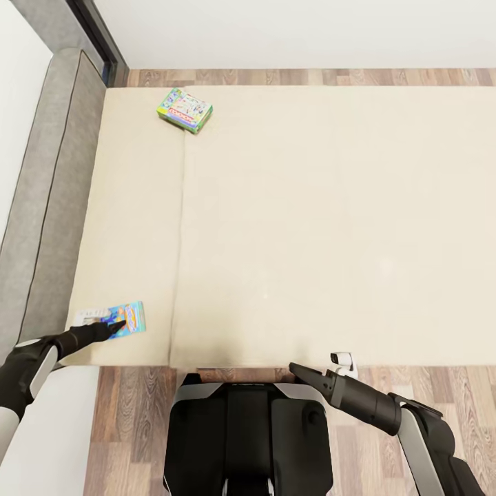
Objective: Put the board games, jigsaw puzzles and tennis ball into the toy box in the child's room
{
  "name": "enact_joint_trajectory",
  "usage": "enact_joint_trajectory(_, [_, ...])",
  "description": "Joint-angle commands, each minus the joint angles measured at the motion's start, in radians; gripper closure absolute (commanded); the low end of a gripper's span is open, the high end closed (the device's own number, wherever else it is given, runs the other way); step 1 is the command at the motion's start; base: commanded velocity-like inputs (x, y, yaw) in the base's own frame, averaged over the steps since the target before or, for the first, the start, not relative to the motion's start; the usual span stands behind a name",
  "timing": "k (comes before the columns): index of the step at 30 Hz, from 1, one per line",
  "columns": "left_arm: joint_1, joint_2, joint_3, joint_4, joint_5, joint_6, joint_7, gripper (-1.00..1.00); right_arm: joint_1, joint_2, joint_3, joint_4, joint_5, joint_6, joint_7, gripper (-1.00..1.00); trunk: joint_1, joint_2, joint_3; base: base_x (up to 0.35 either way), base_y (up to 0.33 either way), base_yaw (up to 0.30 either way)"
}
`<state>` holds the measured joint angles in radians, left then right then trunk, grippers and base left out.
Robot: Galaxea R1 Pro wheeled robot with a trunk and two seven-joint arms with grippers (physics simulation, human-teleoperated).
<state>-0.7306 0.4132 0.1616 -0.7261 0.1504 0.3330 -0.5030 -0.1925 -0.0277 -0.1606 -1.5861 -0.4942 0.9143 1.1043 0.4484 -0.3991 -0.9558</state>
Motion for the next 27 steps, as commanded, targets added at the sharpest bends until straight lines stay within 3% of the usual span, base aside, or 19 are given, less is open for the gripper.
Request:
enact_joint_trajectory(1, [-0.017, -0.022, 0.007, -0.001, 0.003, 0.004, 0.052, -1.00, 0.000, 0.000, 0.000, 0.000, -0.001, 0.005, 0.002, -1.00, 0.002, -0.001, -0.001, 0.107, -0.041, 0.000])
enact_joint_trajectory(27, [-0.018, -0.022, 0.007, -0.001, 0.003, 0.003, 0.053, -1.00, 0.000, 0.000, 0.000, 0.000, 0.002, 0.005, 0.002, -1.00, 0.002, -0.001, -0.001, 0.016, -0.005, 0.000])
